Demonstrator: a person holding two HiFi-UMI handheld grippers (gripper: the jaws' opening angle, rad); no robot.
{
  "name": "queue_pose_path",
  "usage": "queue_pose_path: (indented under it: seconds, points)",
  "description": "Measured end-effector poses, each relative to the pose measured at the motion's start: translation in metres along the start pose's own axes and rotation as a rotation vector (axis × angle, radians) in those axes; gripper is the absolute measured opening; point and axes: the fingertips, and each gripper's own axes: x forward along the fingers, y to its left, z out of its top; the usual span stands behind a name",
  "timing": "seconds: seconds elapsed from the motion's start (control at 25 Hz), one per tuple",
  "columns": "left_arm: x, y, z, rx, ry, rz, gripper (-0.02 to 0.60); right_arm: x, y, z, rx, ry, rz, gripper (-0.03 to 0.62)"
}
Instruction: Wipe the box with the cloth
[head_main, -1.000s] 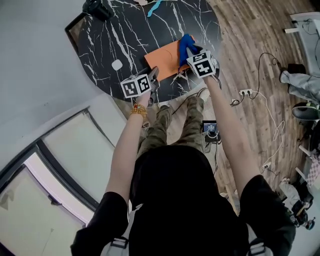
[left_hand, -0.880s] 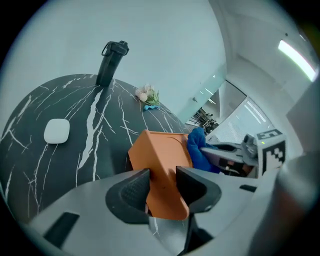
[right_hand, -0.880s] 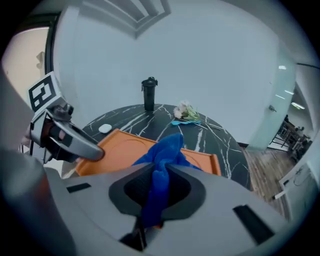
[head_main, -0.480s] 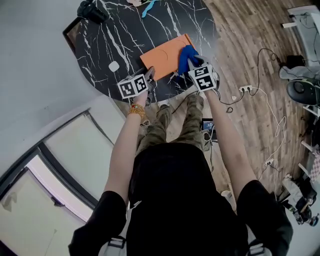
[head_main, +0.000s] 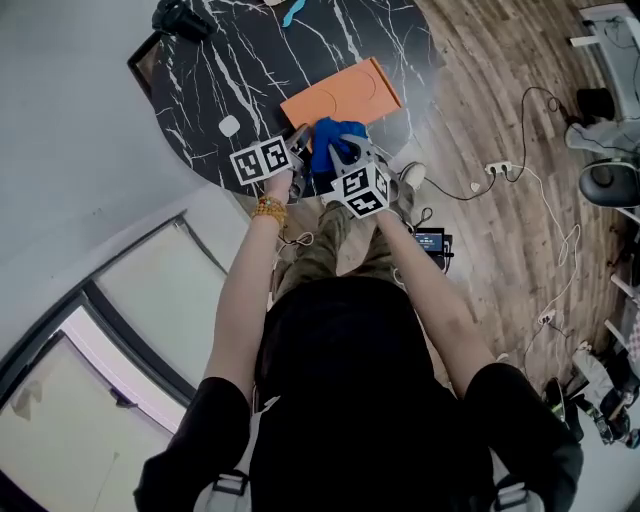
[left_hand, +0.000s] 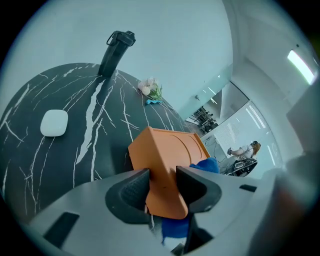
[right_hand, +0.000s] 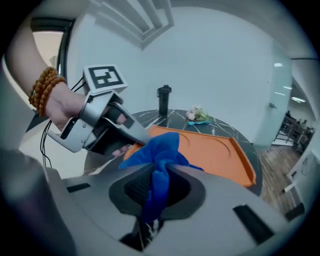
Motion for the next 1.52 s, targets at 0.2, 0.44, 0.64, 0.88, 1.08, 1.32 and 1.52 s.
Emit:
queue_pose_path:
  seconds: [0.2, 0.44, 0.64, 0.88, 1.08, 1.32, 1.52]
  points:
    - [0.000, 0.000, 0.000, 0.002, 0.016, -0.006, 0.173, -0.028, -0.105, -0.044, 0.109, 0.059, -0.187, 0.028]
    - [0.001, 0.000, -0.001, 0.001, 0.019, 0.022, 0.172, -0.004, -0.006, -0.028, 0.168, -0.003, -0.087, 0.028]
    - [-0.001, 0.002, 0.000, -0.002, 0.011, 0.030, 0.172, 0.013, 0.037, -0.033, 0.239, 0.055, -0.010, 0.029]
    - [0.001, 0.001, 0.000, -0.018, 0.016, 0.029, 0.172, -0.045, -0.160, -0.053, 0.402, -0.003, -0.291, 0.029]
    - [0.000, -0.002, -0.004, -0.009, 0.035, 0.076, 0.170, -0.007, -0.100, 0.003, 0.078, 0.005, -0.071, 0.029]
    - [-0.002, -0.001, -0.002, -0.018, 0.047, 0.150, 0.166, 0.016, -0.059, 0.024, -0.053, 0.041, 0.071, 0.029]
    - [0.000, -0.003, 0.000, -0.046, 0.010, 0.184, 0.164, -0.024, -0.209, -0.004, 0.102, 0.024, -0.004, 0.029]
